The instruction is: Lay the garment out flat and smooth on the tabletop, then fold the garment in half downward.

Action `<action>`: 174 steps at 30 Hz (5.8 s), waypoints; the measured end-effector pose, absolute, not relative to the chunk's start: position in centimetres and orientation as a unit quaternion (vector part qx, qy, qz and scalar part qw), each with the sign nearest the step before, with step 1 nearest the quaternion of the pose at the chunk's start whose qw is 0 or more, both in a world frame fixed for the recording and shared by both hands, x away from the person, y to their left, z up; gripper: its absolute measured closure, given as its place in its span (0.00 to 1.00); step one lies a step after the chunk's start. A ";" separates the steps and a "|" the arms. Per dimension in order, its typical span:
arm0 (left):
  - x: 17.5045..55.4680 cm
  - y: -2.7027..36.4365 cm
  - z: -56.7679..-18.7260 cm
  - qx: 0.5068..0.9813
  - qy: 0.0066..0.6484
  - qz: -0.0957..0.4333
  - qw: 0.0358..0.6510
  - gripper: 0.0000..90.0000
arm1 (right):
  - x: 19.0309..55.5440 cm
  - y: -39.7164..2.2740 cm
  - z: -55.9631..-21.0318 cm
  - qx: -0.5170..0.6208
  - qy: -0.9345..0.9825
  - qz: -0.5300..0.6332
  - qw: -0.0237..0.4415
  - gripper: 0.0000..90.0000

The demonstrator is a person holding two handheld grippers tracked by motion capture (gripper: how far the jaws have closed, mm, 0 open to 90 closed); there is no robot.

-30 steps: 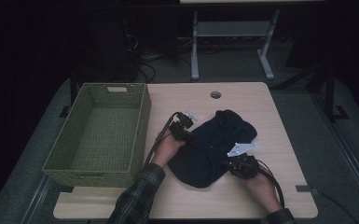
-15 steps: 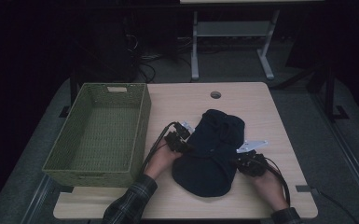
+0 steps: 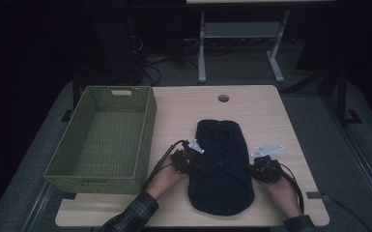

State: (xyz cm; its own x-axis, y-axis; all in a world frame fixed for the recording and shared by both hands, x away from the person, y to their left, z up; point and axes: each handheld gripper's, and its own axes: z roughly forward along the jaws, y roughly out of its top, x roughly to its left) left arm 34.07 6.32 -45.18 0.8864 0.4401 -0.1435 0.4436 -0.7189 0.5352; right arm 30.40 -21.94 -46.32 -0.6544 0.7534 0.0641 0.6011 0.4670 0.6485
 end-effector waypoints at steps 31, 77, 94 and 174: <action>29.6 7.9 -45.2 0.929 0.222 -0.016 0.297 1.00 | 25.9 -21.5 -46.4 0.370 0.855 0.353 0.085 0.96; 37.4 8.7 -39.7 0.892 0.278 0.058 0.353 0.59 | 34.5 -21.8 -41.4 0.364 0.840 0.391 0.092 0.61; 43.4 8.1 -39.9 0.875 0.319 0.109 0.349 0.64 | 39.2 -21.2 -40.8 0.375 0.834 0.395 0.092 0.61; 45.9 7.3 -38.1 0.877 0.308 0.119 0.350 0.90 | 44.2 -21.5 -39.1 0.391 0.832 0.373 0.124 0.95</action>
